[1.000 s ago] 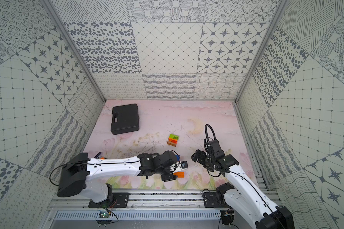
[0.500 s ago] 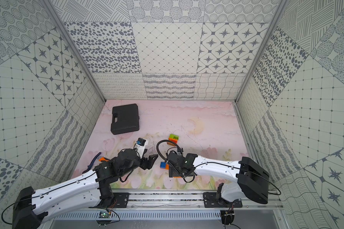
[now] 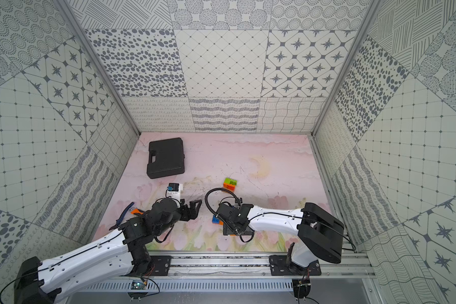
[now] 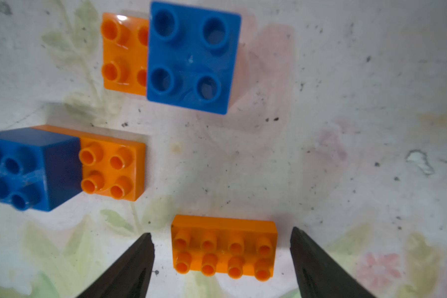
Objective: Assemble the number 5 with lego
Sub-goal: Pick up the lego brick from the center of the board.
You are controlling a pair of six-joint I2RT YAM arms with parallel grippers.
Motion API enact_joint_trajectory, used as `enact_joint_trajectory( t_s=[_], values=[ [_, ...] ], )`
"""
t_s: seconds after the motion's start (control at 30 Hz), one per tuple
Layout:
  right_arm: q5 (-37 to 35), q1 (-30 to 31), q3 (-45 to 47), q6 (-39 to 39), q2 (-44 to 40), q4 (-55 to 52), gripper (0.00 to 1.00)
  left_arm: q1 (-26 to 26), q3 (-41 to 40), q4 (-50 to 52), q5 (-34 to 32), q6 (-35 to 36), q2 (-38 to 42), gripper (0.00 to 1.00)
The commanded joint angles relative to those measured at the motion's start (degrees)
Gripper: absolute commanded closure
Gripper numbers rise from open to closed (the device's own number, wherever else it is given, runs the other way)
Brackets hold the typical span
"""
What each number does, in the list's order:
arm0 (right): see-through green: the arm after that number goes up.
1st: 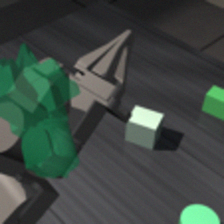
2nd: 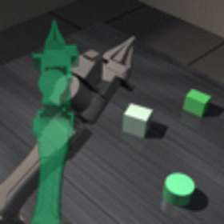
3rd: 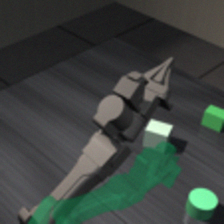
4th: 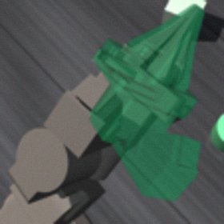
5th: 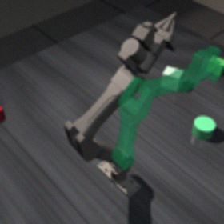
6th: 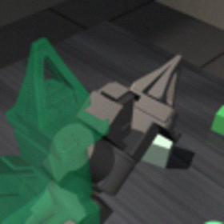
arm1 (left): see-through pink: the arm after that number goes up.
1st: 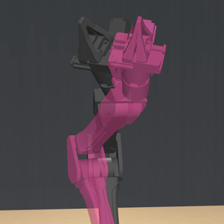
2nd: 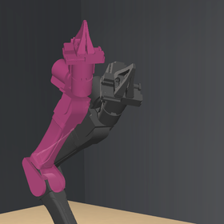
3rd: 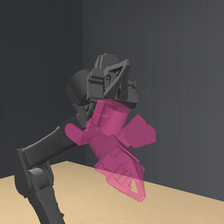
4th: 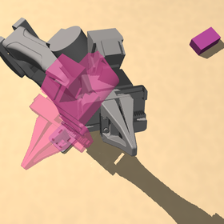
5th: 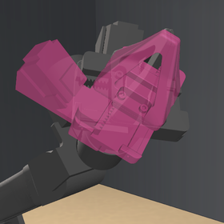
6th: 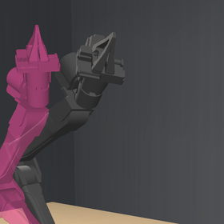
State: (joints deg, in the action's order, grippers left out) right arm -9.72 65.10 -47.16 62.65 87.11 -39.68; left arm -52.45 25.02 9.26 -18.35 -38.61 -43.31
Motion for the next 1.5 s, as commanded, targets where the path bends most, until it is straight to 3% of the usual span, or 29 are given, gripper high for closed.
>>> enact_joint_trajectory(
  t_s=[0.0,0.57,0.83,1.03,1.3,1.47],
  values=[
    [0.6,-0.3,-0.9,1.1,1.5,0.6,0.14,0.4,-0.2,1.3,-2.3,-2.6,-0.4,0.04],
    [2.9,-0.2,-1.9,2.0,6.4,-2.5,0.24,0.5,-0.7,1.6,-3.4,-2.9,-0.8,0.01],
    [3.7,0.0,-1.9,4.9,6.2,-3.1,0.21,0.5,-0.5,2.1,-4.0,-3.2,-0.9,0.01],
    [3.8,1.1,-2.1,7.6,6.7,-3.1,0.26,0.6,-0.6,2.3,-4.4,-3.2,-1.3,0.01],
    [3.8,1.8,-2.6,9.0,6.8,-3.8,0.26,0.6,-0.5,2.6,-4.5,-3.3,-1.7,0.01],
    [2.9,1.9,-3.2,8.7,6.3,-4.1,0.39,0.7,-0.4,2.9,-4.6,-3.2,-1.9,0.01]
  ],
)
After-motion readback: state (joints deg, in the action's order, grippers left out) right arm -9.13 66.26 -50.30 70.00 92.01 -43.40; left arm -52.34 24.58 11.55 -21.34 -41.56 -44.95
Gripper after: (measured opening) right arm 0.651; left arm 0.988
